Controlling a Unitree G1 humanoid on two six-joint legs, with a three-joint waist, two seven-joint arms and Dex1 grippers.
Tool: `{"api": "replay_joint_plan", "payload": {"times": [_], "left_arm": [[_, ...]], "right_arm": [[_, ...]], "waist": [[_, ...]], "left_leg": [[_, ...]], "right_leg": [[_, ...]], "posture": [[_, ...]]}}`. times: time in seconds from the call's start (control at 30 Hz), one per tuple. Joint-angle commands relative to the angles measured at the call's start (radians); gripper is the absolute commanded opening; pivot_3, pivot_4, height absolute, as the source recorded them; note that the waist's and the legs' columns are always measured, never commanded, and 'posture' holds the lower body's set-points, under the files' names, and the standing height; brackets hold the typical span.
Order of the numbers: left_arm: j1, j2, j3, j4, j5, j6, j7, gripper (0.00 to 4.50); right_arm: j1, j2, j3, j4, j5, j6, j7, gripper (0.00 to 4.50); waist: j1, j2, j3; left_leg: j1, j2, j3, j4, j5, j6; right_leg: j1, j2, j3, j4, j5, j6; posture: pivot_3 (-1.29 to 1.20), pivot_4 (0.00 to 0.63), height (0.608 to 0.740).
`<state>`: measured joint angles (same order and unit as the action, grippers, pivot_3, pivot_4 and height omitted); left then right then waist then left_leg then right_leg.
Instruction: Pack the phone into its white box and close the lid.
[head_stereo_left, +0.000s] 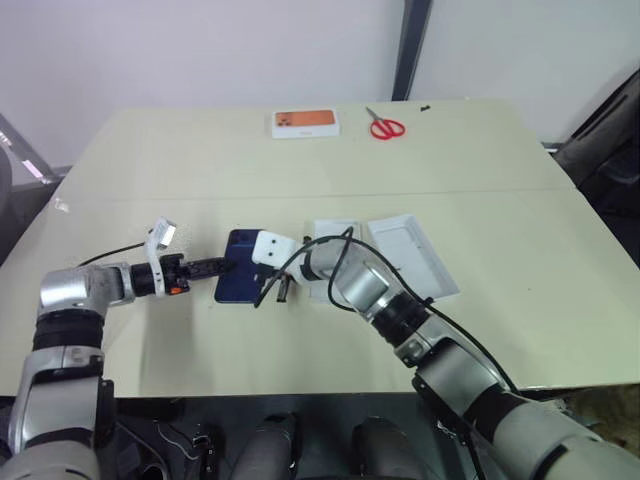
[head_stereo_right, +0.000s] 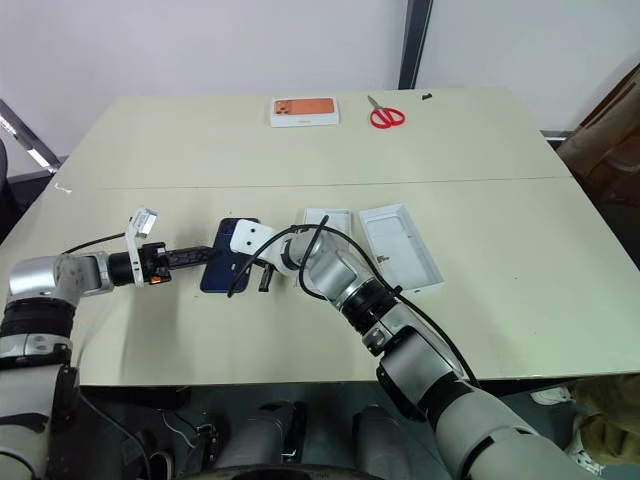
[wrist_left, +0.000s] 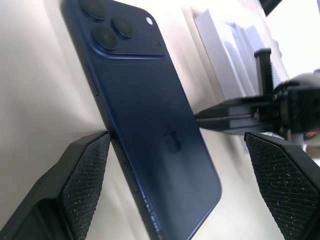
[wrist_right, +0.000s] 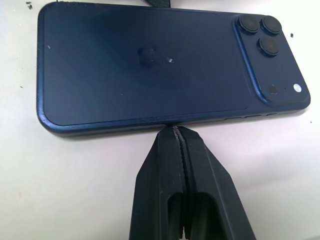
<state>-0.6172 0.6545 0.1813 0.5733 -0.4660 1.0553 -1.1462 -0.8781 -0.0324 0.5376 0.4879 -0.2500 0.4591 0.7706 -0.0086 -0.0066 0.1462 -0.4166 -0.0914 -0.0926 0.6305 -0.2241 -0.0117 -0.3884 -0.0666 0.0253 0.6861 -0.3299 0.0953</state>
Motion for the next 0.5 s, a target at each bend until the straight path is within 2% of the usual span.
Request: {"api": "replay_joint_plan", "payload": {"times": [0.03, 0.2, 0.37, 0.5], "left_arm": [[0.021, -0.100, -0.050, 0.013, -0.053, 0.117, 0.004, 4.50], [0.012, -0.095, -0.060, 0.011, -0.045, 0.149, 0.000, 4.50], [0.005, -0.061, -0.138, -0.006, 0.021, 0.093, -0.005, 4.50], [-0.026, -0.068, -0.120, -0.018, 0.012, 0.112, 0.016, 4.50]], "right_arm": [[-0.008, 0.008, 0.009, 0.013, -0.011, -0.021, -0.007, 0.04], [-0.002, 0.002, 0.002, 0.003, -0.016, -0.022, -0.002, 0.04], [-0.003, -0.001, -0.003, 0.010, -0.019, -0.026, -0.002, 0.04], [-0.003, -0.004, -0.005, 0.014, -0.020, -0.031, 0.005, 0.04]], "waist": [[0.001, 0.000, 0.000], [0.000, 0.000, -0.001], [-0.001, 0.000, -0.001], [0.000, 0.002, -0.002]], "left_leg": [[0.000, 0.000, 0.000, 0.000, 0.000, 0.000], [0.001, 0.000, -0.001, 0.000, 0.001, -0.001], [0.002, 0.000, -0.001, 0.000, 0.001, -0.002], [0.002, 0.000, -0.001, -0.001, 0.001, -0.002]], "right_leg": [[0.001, 0.000, 0.000, 0.000, 0.000, 0.000], [0.001, 0.000, 0.000, 0.000, 0.000, 0.000], [0.001, 0.000, 0.000, 0.000, 0.000, 0.000], [0.002, 0.000, 0.000, 0.000, 0.000, 0.000]], "posture": [[0.00, 0.150, 0.734], [0.00, 0.150, 0.734], [0.00, 0.150, 0.734], [0.00, 0.150, 0.734]]}}
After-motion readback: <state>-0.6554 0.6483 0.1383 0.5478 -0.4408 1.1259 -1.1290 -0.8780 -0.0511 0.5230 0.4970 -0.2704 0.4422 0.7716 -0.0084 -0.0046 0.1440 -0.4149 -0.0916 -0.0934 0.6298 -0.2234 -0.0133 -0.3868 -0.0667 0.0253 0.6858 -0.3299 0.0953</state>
